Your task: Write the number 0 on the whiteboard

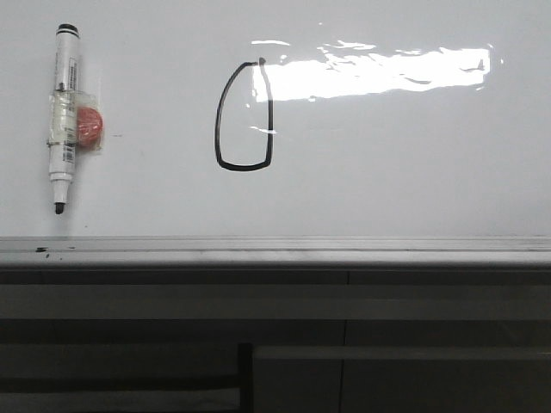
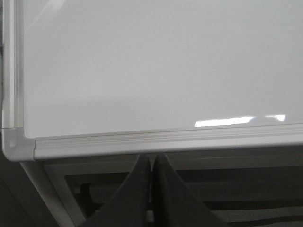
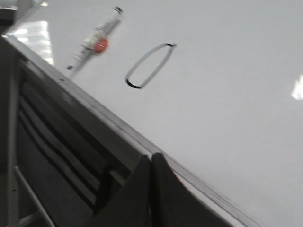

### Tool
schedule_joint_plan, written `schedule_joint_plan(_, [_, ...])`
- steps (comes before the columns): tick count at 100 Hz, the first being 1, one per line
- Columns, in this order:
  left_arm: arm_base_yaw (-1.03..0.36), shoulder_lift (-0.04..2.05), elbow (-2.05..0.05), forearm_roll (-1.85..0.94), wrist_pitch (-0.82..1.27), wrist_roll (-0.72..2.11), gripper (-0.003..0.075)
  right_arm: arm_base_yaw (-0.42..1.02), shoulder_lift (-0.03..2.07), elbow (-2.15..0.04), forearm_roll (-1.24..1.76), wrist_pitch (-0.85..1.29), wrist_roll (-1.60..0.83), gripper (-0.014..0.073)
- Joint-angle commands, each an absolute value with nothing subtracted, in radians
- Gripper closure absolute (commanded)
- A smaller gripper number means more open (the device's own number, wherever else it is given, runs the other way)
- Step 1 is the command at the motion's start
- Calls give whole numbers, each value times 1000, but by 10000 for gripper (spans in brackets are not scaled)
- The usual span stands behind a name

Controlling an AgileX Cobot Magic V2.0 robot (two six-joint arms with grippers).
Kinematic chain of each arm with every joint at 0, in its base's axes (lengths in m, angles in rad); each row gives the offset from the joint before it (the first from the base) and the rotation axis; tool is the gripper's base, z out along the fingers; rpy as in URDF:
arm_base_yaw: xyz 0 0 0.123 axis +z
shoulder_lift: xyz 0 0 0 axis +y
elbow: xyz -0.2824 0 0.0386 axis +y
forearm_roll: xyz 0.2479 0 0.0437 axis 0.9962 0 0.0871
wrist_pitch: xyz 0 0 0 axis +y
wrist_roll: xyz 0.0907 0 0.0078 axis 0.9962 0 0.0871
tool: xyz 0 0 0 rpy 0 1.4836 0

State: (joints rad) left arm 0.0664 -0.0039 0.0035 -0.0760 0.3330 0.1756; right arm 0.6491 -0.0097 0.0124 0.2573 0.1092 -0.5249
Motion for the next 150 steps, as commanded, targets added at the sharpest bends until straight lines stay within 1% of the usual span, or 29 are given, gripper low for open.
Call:
schedule_joint_plan(1, [69, -31, 36, -90, 272, 173, 740, 476, -29, 24, 355, 62, -514, 662])
schedule_joint_plan(12, [69, -31, 36, -90, 272, 173, 740, 241, -29, 24, 447, 78, -514, 662])
schedule_joint_plan(19, [69, -31, 36, -90, 272, 173, 740, 125, -29, 24, 453, 104, -514, 662])
schedule_joint_plan(26, [69, -31, 36, -90, 272, 173, 740, 43, -29, 24, 453, 144, -514, 662])
schedule_joint_plan(37, [69, -31, 36, -90, 272, 173, 740, -32, -29, 24, 408, 242, -495, 662])
schedule_joint_plan(42, [69, -31, 36, -90, 272, 173, 740, -37, -29, 24, 308, 280, -391, 662])
schedule_joint_plan(50, [69, -31, 36, -90, 272, 173, 740, -37, -29, 24, 143, 312, -142, 662])
schedule_joint_plan(57, [69, -31, 36, -90, 272, 173, 740, -37, -29, 24, 34, 310, -19, 662])
schedule_joint_plan(150, [69, -31, 36, -90, 272, 173, 740, -37, -29, 24, 20, 306, -17, 662])
